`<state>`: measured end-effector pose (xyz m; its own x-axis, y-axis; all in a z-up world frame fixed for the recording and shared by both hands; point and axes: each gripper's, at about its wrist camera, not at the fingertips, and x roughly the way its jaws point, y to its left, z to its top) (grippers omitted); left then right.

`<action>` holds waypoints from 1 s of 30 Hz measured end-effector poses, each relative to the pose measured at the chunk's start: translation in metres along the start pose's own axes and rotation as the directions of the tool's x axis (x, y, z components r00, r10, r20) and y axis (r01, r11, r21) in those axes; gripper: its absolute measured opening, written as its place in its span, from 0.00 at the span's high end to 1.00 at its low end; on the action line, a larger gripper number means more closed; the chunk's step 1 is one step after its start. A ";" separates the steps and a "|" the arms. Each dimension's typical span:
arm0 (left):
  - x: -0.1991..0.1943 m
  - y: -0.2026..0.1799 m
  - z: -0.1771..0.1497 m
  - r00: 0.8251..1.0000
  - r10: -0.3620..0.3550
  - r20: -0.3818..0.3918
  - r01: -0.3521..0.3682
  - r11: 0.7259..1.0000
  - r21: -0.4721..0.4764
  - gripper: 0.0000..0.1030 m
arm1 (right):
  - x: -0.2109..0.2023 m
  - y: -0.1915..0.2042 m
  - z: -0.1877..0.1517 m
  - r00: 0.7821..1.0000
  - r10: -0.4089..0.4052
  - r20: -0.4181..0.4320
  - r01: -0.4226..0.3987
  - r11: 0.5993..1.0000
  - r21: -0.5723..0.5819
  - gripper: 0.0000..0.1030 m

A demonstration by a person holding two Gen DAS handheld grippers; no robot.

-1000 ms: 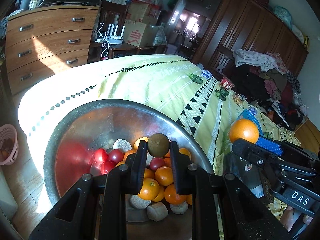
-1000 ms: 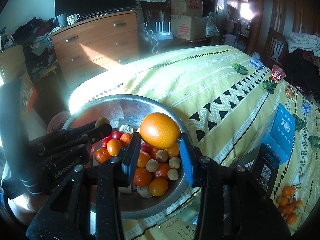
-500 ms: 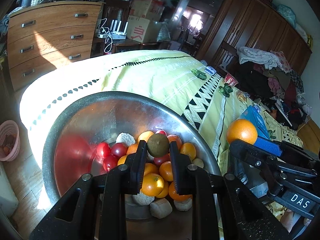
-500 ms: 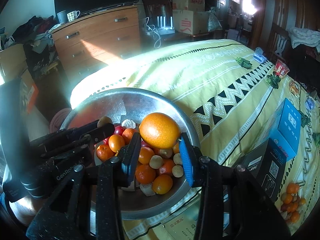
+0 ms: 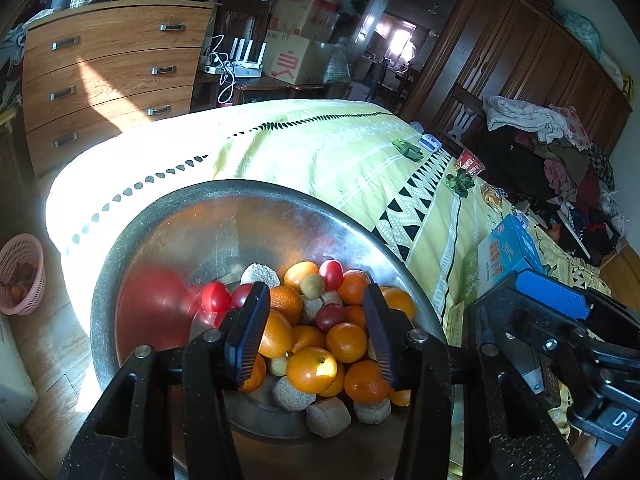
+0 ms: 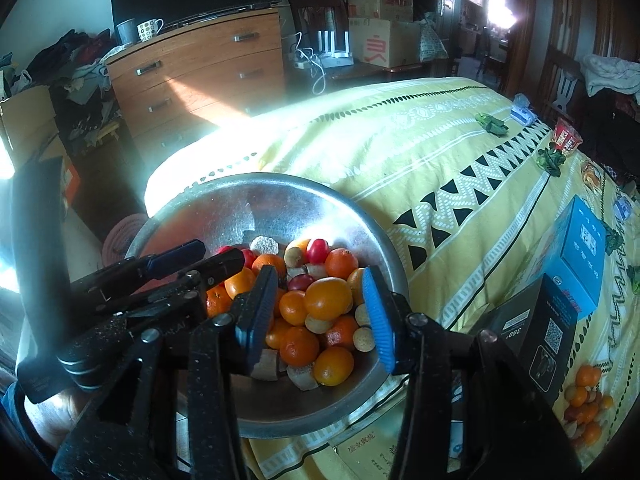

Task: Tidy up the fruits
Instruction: 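Open the left gripper to drop the kiwi while the right gripper releases the orange into the bowl, then move both open grippers back to the fruit pile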

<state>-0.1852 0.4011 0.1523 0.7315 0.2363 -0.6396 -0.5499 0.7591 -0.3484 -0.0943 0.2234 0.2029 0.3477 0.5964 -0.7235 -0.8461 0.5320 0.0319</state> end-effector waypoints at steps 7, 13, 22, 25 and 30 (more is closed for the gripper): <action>-0.007 -0.017 0.001 1.000 -0.005 0.016 0.004 1.000 0.014 0.52 | -0.039 -0.009 -0.008 0.993 -0.083 0.079 0.083 0.997 -0.004 0.42; -0.021 -0.047 -0.001 0.999 -0.030 0.043 0.028 0.998 0.053 0.45 | -0.074 -0.030 -0.020 0.978 -0.151 0.141 0.145 0.988 0.053 0.33; -0.034 -0.125 -0.015 0.993 -0.113 0.044 0.105 0.983 0.154 0.43 | -0.124 -0.081 -0.052 0.949 -0.263 0.177 0.237 0.959 0.156 0.27; -0.038 -0.159 -0.024 0.989 -0.144 0.045 0.132 0.971 0.201 0.32 | -0.139 -0.102 -0.068 0.938 -0.301 0.174 0.266 0.943 0.201 0.24; -0.037 -0.218 -0.046 0.980 -0.199 0.006 0.189 0.940 0.285 0.32 | -0.159 -0.136 -0.097 0.922 -0.354 0.155 0.305 0.913 0.269 0.24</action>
<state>-0.1108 0.1994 0.2204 0.8286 0.0845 -0.5535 -0.2638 0.9309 -0.2528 -0.0740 -0.0018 0.2469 0.6826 0.4550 -0.5719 -0.5581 0.8297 -0.0061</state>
